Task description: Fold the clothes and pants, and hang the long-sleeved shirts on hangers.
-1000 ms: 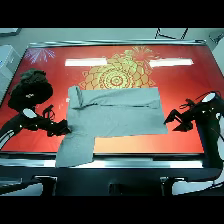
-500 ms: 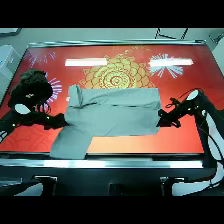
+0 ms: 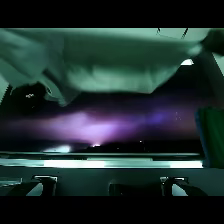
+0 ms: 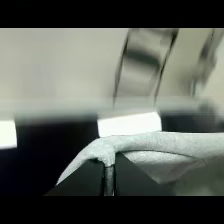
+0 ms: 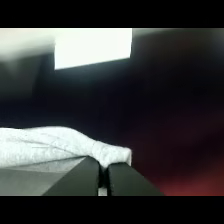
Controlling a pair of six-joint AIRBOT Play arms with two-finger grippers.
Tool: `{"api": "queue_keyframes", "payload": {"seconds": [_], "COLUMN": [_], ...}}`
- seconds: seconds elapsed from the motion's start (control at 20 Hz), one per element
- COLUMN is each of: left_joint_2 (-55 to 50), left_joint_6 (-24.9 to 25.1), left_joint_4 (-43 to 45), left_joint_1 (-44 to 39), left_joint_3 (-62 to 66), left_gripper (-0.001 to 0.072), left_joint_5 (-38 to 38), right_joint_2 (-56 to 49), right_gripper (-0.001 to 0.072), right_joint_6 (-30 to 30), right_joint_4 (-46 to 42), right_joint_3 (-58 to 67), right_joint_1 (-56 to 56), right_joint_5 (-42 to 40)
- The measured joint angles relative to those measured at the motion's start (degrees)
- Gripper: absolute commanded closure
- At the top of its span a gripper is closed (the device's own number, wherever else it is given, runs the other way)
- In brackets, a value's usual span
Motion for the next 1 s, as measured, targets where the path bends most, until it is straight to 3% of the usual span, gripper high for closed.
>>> {"api": "queue_keyframes", "payload": {"seconds": [0.25, 0.5, 0.8, 1.0], "left_joint_2": [8.13, 8.79, 2.49, -6.91], "left_joint_6": [-2.21, -2.82, -2.08, 0.52], "left_joint_4": [0.48, 2.43, 5.88, 6.49], "left_joint_1": [0.00, 0.00, -0.35, -2.19], "left_joint_3": [8.94, 9.31, -5.90, -23.74], "left_gripper": [0.0684, 0.0683, 0.0683, 0.0682], "left_joint_5": [9.25, 13.16, 7.10, 12.90], "right_joint_2": [13.40, 16.04, 1.51, -15.39], "right_gripper": [0.0672, 0.0673, 0.0673, 0.0673], "right_joint_6": [0.04, 0.52, 0.09, -0.17], "right_joint_4": [-1.46, -2.32, -4.15, -4.90], "right_joint_3": [4.85, 5.79, 4.26, -0.11], "right_joint_1": [0.00, 0.00, 0.07, 0.15], "right_joint_5": [-7.89, -9.57, 5.73, 6.67]}}
